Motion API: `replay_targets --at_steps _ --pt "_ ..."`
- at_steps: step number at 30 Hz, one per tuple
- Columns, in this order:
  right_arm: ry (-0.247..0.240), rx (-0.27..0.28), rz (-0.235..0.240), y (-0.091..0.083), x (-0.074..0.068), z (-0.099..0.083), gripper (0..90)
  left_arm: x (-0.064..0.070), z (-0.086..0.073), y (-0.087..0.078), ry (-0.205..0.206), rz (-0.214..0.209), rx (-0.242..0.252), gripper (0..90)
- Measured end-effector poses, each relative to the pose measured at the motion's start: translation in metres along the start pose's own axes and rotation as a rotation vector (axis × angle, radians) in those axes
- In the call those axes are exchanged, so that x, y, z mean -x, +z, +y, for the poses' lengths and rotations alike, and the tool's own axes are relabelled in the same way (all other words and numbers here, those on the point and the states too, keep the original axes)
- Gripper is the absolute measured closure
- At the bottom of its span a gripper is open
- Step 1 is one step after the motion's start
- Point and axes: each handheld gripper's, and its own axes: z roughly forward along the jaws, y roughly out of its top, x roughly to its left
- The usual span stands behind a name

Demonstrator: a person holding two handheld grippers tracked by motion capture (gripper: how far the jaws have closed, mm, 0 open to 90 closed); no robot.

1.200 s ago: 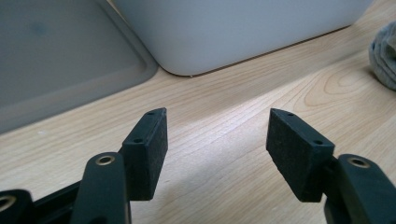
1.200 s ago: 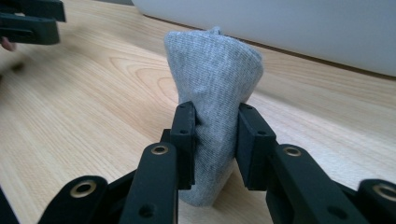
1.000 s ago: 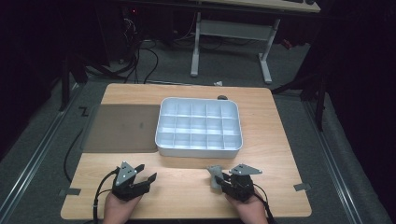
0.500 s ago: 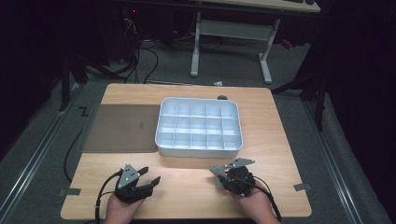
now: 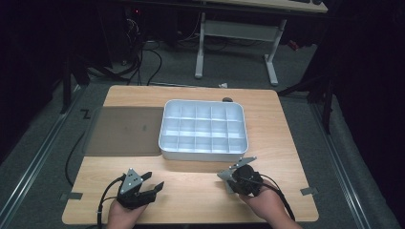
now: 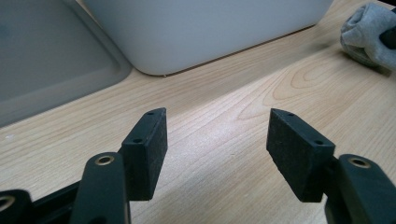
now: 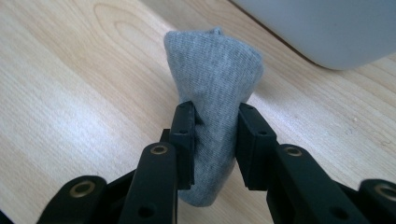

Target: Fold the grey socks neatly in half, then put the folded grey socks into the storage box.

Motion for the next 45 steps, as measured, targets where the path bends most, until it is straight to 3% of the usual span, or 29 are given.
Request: replay_targets --at_steps 6,17,18,23,26,41,45 --pt "-0.033 -0.052 -0.009 0.001 0.0 0.007 71.0 0.0 0.001 0.001 0.006 -0.002 0.001 38.9" --pt "-0.021 -0.119 -0.01 0.0 0.007 0.015 71.5 0.001 0.001 -0.001 0.015 0.0 0.004 38.8" --pt "-0.036 -0.129 -0.003 -0.001 0.008 0.016 71.6 0.002 0.002 -0.002 0.018 0.002 0.007 38.8" --pt "-0.051 -0.134 0.0 -0.008 0.009 0.018 71.8 0.002 0.0 0.0 0.02 -0.002 0.001 38.6" --pt "-0.033 -0.137 0.004 -0.011 0.01 0.019 71.8 0.002 0.0 -0.001 0.019 -0.002 0.002 38.6" --pt "-0.06 -0.117 0.01 -0.044 0.032 0.039 71.8 0.007 0.001 0.002 0.035 -0.008 -0.014 38.5" --pt "-0.036 -0.122 0.025 -0.05 0.038 0.045 71.8 0.007 0.002 0.001 0.035 -0.007 -0.008 38.5"
